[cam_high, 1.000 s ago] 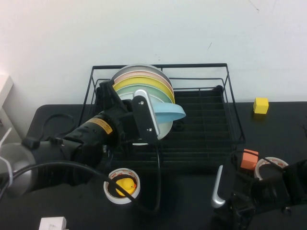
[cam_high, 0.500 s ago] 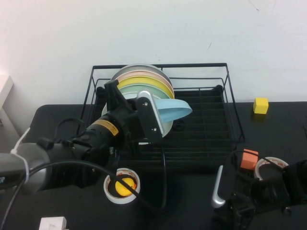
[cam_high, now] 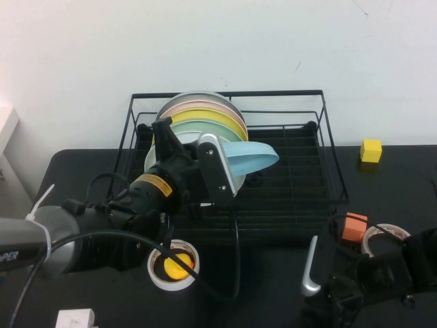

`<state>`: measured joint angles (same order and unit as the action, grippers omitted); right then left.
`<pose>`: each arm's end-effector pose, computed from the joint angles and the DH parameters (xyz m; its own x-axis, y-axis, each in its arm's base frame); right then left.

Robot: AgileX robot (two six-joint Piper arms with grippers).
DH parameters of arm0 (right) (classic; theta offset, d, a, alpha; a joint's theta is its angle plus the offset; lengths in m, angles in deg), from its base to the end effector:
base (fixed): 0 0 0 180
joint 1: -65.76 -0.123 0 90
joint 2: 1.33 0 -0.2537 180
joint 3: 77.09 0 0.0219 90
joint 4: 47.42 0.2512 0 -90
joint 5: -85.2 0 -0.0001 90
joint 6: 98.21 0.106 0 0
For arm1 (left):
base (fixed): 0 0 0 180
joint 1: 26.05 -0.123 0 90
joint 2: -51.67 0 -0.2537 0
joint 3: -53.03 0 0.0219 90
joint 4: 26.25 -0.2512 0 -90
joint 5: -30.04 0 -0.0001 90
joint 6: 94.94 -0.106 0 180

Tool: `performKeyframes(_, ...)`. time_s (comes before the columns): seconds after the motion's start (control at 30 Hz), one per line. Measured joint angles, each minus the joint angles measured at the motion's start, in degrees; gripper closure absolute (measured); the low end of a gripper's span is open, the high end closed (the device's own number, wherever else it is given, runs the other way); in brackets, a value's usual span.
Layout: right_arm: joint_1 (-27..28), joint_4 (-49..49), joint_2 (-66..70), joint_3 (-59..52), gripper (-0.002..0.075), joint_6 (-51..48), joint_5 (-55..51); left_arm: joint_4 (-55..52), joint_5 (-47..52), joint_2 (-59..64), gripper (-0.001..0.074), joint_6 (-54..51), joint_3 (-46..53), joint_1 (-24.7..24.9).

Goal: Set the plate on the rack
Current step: Place the plate on the rack

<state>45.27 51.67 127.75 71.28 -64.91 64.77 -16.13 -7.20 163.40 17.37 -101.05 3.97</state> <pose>0.2700 0.1400 -0.0017 -0.2581 -0.8295 -0.4953 -0.9412 0.3316 -0.0649 0.3371 -0.1818 0.1679 0.2687 0.8353 -0.4797 0.3464 0.3809 0.8573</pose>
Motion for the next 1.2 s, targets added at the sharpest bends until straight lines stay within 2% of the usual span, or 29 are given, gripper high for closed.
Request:
performKeyframes(0.13, 0.0, 0.0, 0.0, 0.0, 0.0721, 0.0, 0.0, 0.4, 1.8, -1.1, 0.0643, 0.0, 0.0, 0.0)
performKeyframes(0.4, 0.0, 0.1, 0.1, 0.0, 0.0721, 0.0, 0.4, -6.6, 9.3, -7.5, 0.0644, 8.3, 0.9, -2.7)
performKeyframes(0.7, 0.0, 0.1, 0.4, 0.0, 0.0721, 0.0, 0.6, -16.2, 13.7, -8.0, 0.0644, 15.2, 1.0, -4.8)
performKeyframes(0.87, 0.0, 0.1, 0.5, 0.0, 0.0721, 0.1, 0.8, -20.6, 10.5, -7.3, 0.0644, 15.6, 1.0, -4.8)
performKeyframes(1.2, 0.0, 0.1, 0.5, 0.0, 0.0721, 0.2, 0.9, -20.8, 6.3, -3.8, 0.0644, 15.5, 1.0, -5.7)
